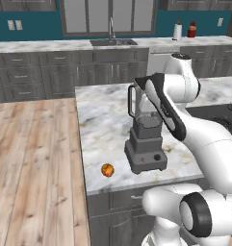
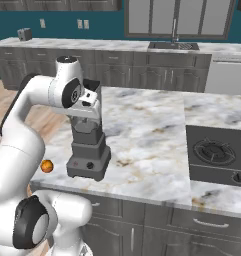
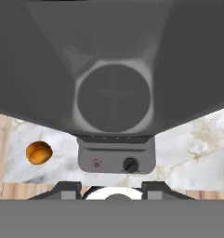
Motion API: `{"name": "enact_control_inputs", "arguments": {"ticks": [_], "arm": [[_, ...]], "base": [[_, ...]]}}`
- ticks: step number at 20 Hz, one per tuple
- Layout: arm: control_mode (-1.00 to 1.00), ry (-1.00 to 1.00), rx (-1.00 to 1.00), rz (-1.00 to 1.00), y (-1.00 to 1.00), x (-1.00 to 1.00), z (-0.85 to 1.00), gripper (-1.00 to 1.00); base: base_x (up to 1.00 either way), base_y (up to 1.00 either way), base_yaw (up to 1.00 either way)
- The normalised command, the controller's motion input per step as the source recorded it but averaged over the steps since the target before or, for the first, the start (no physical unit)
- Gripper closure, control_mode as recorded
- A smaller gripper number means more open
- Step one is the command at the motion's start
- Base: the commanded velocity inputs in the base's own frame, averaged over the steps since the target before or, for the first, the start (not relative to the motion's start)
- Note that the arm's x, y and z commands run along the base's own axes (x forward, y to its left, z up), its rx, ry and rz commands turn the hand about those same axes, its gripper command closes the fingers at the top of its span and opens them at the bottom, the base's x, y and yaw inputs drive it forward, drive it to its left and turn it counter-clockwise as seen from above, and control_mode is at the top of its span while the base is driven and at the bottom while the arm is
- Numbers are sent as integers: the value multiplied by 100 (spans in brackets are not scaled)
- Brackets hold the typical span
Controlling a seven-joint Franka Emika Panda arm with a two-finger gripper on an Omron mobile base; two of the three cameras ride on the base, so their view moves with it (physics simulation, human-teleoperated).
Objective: Open the blender lid, put the peach in the blender, close the lid, and start the blender.
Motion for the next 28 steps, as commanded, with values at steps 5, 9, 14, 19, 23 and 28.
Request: {"name": "enact_control_inputs", "arguments": {"ticks": [5,9,14,19,23,28], "arm": [[-100,-24,0,0,-3,-32,31,-100],[-100,-14,0,0,0,-6,91,-100],[-100,-1,0,0,0,24,69,-100],[-100,0,0,2,2,41,29,-100],[-100,0,0,2,2,36,10,-100],[-100,1,-3,0,26,38,-4,-100]], "base": [[0,0,0],[0,0,0],[0,0,0],[0,0,0],[0,0,0],[0,0,0]]}}
